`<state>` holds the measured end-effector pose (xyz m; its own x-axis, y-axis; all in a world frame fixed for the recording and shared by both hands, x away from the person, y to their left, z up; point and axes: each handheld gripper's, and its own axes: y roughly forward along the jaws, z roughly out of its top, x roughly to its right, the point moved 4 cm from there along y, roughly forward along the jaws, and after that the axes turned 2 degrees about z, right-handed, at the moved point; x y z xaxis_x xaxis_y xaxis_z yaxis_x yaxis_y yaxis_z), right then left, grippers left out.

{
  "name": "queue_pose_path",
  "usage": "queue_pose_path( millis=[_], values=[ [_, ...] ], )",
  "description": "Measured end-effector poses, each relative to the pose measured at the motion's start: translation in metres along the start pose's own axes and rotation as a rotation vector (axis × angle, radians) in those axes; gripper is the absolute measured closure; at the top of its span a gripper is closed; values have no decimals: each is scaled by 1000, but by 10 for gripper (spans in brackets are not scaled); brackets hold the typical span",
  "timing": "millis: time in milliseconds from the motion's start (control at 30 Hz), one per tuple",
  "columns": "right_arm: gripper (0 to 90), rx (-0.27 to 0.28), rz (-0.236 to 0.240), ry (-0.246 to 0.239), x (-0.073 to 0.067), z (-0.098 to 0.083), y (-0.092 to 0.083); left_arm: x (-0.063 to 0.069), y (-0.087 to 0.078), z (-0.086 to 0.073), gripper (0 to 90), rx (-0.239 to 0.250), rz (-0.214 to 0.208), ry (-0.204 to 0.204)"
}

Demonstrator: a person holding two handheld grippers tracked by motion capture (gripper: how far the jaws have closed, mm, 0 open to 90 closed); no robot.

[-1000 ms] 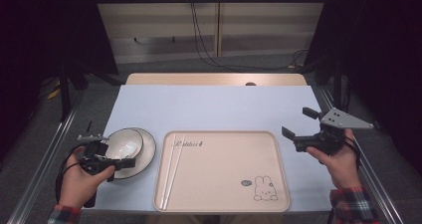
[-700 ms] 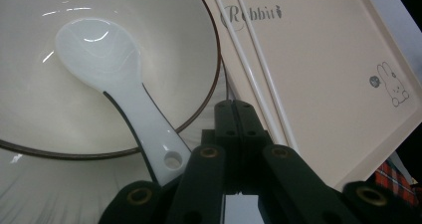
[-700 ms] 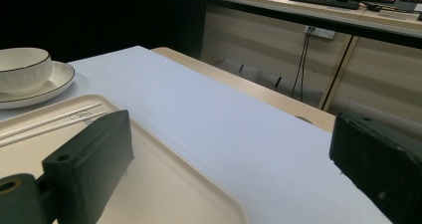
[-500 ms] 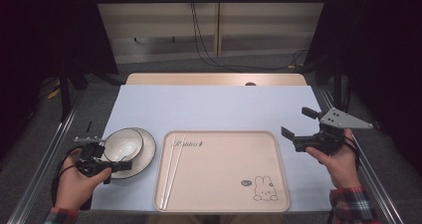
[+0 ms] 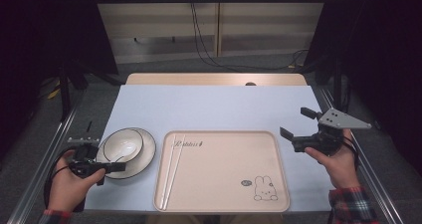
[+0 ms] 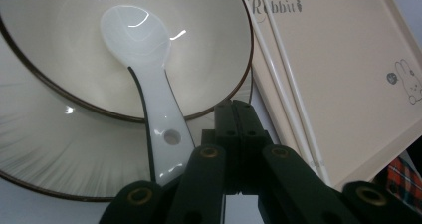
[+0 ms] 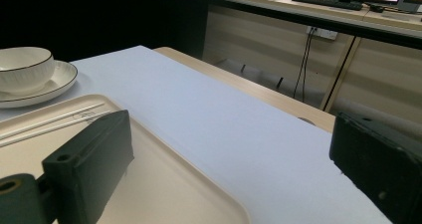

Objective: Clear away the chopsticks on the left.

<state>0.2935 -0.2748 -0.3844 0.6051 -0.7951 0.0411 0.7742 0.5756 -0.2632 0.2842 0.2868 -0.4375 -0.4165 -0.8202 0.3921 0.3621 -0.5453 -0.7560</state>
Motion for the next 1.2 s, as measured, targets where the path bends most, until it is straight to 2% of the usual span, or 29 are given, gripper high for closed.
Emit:
queue_pose_path(
  millis=[200, 233, 267, 400, 433, 600, 733, 833, 900, 967, 1033, 1200],
  values=[
    [31, -1, 4, 1, -1, 1, 0, -6, -7, -4, 900, 1, 9, -15],
    [30, -1, 3, -1, -1, 1, 0, -7, -7, -4, 900, 15, 16, -25],
    [30, -1, 4, -1, -1, 1, 0, -9, -9, -5, 900, 5, 17, -18],
    [30, 1, 6, -3, -2, 1, 1, -14, -15, -5, 900, 22, 33, -36],
    [30, -1, 4, -2, -2, 1, 1, -16, -16, -5, 900, 21, 44, -28],
    [30, 2, 9, -3, -3, 2, 3, -21, -21, -5, 900, 36, 57, -47],
    [30, 2, 11, -6, -2, 2, 3, -26, -25, -4, 900, 40, 80, -46],
    [30, 3, 8, -3, -2, 2, 2, -30, -28, -2, 900, 62, 90, -76],
    [31, 2, 11, -5, -3, 2, 3, -34, -30, -2, 900, 57, 97, -67],
    [30, 1, 10, -5, -3, 2, 3, -36, -29, -1, 900, 79, 96, -96],
    [31, 0, 6, -5, -3, 2, 4, -40, -30, -1, 900, 62, 108, -87],
    [30, 0, 7, -3, -3, 2, 4, -43, -31, 4, 900, 65, 125, -89]
  ],
)
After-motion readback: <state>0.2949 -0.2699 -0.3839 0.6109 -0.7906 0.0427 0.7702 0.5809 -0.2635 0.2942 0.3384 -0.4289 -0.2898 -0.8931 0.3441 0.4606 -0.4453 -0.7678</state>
